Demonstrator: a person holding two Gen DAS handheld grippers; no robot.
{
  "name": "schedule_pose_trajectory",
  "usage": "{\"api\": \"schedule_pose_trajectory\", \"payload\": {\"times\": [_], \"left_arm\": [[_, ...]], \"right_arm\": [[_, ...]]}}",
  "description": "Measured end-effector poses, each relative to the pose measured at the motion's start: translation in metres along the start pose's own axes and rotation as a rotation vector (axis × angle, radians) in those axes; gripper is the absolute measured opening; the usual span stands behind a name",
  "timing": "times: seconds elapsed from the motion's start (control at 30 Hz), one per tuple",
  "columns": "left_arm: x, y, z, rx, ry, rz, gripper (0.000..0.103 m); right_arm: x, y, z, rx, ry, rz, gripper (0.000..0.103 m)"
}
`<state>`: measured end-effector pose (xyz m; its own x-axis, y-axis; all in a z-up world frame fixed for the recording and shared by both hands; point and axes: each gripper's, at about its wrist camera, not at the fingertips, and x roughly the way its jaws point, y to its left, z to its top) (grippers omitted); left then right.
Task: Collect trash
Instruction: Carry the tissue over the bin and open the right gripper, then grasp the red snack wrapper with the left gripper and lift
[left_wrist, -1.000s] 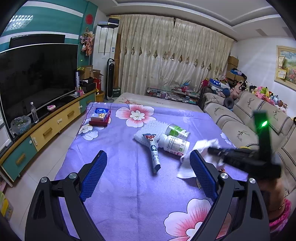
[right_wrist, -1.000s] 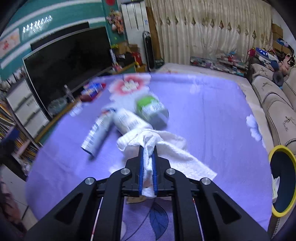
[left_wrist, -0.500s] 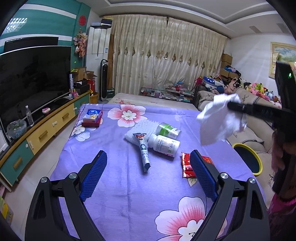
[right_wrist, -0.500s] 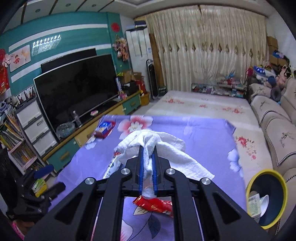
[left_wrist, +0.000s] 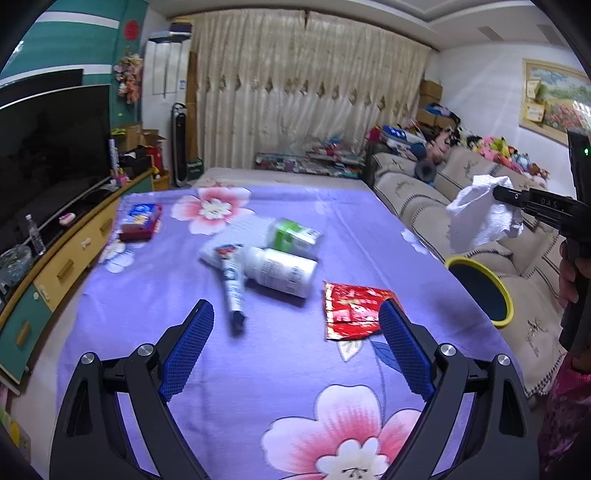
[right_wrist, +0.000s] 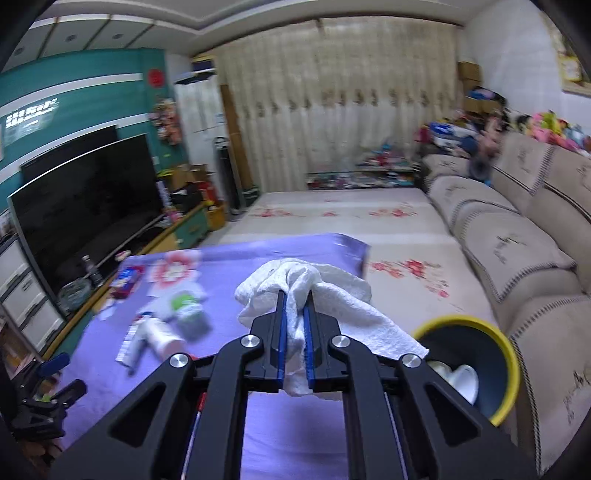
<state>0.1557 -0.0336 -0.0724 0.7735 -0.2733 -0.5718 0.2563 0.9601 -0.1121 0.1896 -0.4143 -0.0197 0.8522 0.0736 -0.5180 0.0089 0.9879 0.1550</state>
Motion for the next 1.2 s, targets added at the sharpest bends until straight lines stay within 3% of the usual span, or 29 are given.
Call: {"api": "schedule_pose_trajectory", "payload": {"times": [0.33,0.6,0.67,0.7,0.73,0.9,1.2], "left_arm": [[0.063,-0.048,0.004,0.057,0.121,-0.086,0.09],[0.11,-0.073,0.008,0.111,0.184,-0.092,0.09],[0.119,-0.076,0.008,0.119,0.198,-0.09,0.09],[0.123,-0.076,0.008,0.123,0.204,-0.09,0.09],[0.127,-0.077,0.007,0.129,0.21,-0.09,0.09],[0.15,-0.08,0.001,0.167,0.26,-0.08,0.09],[0.181,-0.079,-0.001,0.145,0.33,-0.087,0.091]], "right_arm": [[0.018,-0.104,-0.032,0.111,0.053,-0.22,0.009],[0.05,-0.161,-0.053,0.171,0.114,-0.306,0.009],[0.06,-0.169,-0.057,0.183,0.135,-0.326,0.023],[0.064,-0.174,-0.061,0.191,0.14,-0.34,0.043],[0.067,-0.175,-0.062,0.197,0.137,-0.345,0.053],[0.073,-0.179,-0.063,0.209,0.132,-0.36,0.054],[0.08,-0.174,-0.065,0.198,0.148,-0.346,0.054]]}}
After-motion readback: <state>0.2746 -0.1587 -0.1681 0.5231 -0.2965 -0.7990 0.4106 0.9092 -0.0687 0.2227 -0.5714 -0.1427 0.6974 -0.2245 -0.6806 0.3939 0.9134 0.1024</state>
